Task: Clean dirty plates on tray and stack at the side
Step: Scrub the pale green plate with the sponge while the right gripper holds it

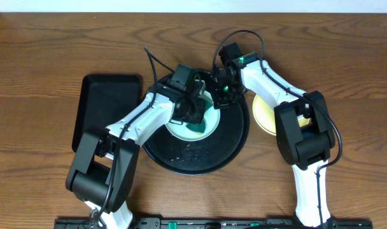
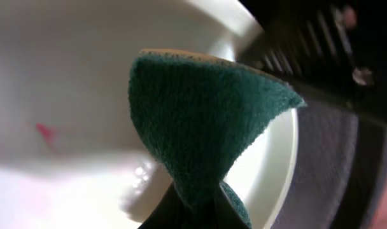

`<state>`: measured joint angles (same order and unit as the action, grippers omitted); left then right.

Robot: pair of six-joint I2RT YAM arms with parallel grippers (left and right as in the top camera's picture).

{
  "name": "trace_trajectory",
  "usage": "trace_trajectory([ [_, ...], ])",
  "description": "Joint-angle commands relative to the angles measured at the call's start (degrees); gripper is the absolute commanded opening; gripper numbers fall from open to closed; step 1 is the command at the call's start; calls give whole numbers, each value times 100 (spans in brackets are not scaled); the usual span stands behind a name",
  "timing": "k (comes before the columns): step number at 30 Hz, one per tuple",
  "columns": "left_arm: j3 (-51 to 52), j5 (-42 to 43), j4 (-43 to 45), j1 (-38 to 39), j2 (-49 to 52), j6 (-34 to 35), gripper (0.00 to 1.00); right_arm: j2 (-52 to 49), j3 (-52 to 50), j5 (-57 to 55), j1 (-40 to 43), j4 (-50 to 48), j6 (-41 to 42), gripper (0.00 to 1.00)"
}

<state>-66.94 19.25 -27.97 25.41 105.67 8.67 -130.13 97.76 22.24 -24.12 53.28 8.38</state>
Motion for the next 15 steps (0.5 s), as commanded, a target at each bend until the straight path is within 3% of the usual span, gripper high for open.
trace_trajectory([
  [1,-79,-1058,44,-11,85,55,7,-114,-192,-33,-184,66,33,1],
  [4,-79,-2144,-48,-11,85,507,7,-114,-192,-33,-184,66,33,1],
  [6,-79,-2398,-205,-11,85,774,7,-114,-192,-33,-184,66,35,1],
  [13,-81,-2063,-1220,-17,85,1010,7,-114,-192,-33,-184,63,33,1],
  [15,-81,-1547,-1462,-79,85,916,7,-114,-192,-31,-184,52,35,1],
])
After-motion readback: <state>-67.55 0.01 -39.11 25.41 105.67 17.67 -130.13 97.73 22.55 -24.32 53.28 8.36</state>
